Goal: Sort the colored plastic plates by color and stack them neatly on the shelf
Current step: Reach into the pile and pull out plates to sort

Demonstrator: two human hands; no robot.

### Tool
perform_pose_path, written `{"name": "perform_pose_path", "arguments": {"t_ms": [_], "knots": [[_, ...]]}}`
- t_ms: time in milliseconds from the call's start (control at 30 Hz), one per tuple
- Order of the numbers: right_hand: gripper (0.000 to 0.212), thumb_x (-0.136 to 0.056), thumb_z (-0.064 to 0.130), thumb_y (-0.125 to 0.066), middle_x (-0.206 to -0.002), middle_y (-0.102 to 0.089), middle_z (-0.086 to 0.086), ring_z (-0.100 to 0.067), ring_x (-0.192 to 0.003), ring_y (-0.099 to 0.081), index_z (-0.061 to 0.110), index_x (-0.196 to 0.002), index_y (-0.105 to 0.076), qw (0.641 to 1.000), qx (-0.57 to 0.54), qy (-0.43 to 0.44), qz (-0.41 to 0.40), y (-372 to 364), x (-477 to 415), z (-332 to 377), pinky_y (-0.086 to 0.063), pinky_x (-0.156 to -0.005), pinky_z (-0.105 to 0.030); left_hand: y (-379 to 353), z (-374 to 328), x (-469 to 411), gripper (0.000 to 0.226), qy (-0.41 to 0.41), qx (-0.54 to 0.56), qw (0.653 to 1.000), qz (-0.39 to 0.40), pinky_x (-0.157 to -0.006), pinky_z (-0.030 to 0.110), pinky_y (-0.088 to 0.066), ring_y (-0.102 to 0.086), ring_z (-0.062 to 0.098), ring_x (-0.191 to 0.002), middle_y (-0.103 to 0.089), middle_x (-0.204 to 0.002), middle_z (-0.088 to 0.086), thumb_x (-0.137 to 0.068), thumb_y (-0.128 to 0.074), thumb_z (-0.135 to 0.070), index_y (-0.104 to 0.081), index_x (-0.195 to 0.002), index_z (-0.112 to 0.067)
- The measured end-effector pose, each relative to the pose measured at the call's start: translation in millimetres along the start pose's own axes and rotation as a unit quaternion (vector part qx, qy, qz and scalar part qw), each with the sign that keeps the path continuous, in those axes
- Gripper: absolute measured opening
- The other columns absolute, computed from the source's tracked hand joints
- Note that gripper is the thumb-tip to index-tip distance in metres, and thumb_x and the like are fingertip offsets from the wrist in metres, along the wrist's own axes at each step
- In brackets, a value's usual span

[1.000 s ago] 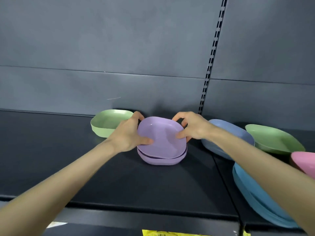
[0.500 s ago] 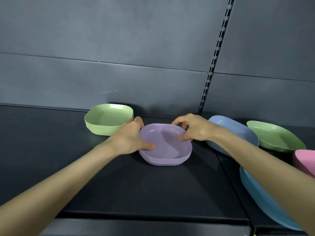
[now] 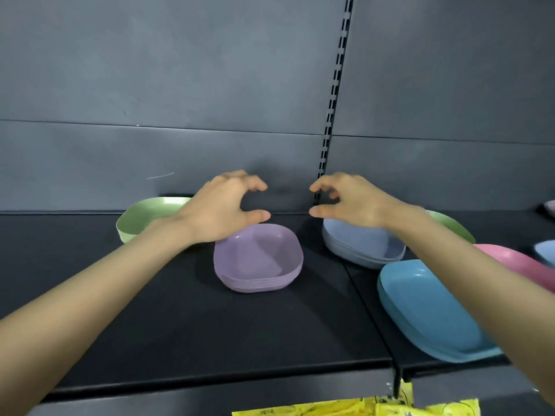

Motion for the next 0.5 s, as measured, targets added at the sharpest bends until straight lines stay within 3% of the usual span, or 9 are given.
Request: {"name": "perform_pose_path", "arguments": {"t_ms": [133, 267, 500], "knots": [[0.046, -0.087, 0.034, -0.063, -0.111, -0.044, -0.003, -0.024, -0.113, -0.045, 0.020, -0.129, -0.051, 0.996, 0.051, -0.021, -0.067, 44.1, 32.8, -18.7, -0.033, -0.085, -0.026, 10.4, -44.8, -19.3, 0.051, -0.061, -0.015, 0.998, -0.018, -0.101, 0.030, -0.036, -0.047, 0.019, -0.120, -0.052, -0.129, 0.000, -0.085, -0.064, -0.037, -0.050, -0.131, -0.022], [0.044, -0.086, 0.033, -0.064, -0.124, -0.047, -0.007, -0.026, -0.115, -0.047, 0.020, -0.127, -0.053, 0.986, 0.078, -0.053, -0.135, 83.6, 74.8, -49.6, -0.039, -0.097, -0.034, 10.9, -100.0, -32.4, 0.054, -0.111, -0.034, 0.993, -0.039, -0.105, 0.040, -0.035, -0.044, 0.020, -0.124, -0.051, -0.131, -0.001, -0.084, -0.063, -0.042, -0.047, -0.133, -0.024], [0.046, -0.087, 0.033, -0.062, -0.132, -0.043, -0.002, -0.027, -0.120, -0.047, 0.021, -0.130, -0.050, 0.975, 0.098, -0.116, -0.160, 130.5, 187.6, -130.6, -0.039, -0.100, -0.042, -34.1, -225.5, -30.8, 0.054, -0.157, -0.028, 0.986, -0.040, -0.105, 0.037, -0.033, -0.040, 0.016, -0.124, -0.050, -0.129, -0.004, -0.086, -0.059, -0.044, -0.043, -0.135, -0.027]]}}
Point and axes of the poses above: each hand's wrist, its own x-axis away from the middle knuckle, its own y-axis out of the back of the hand, z = x × y, the point moved 3 cm from there along -x, towards the middle knuckle
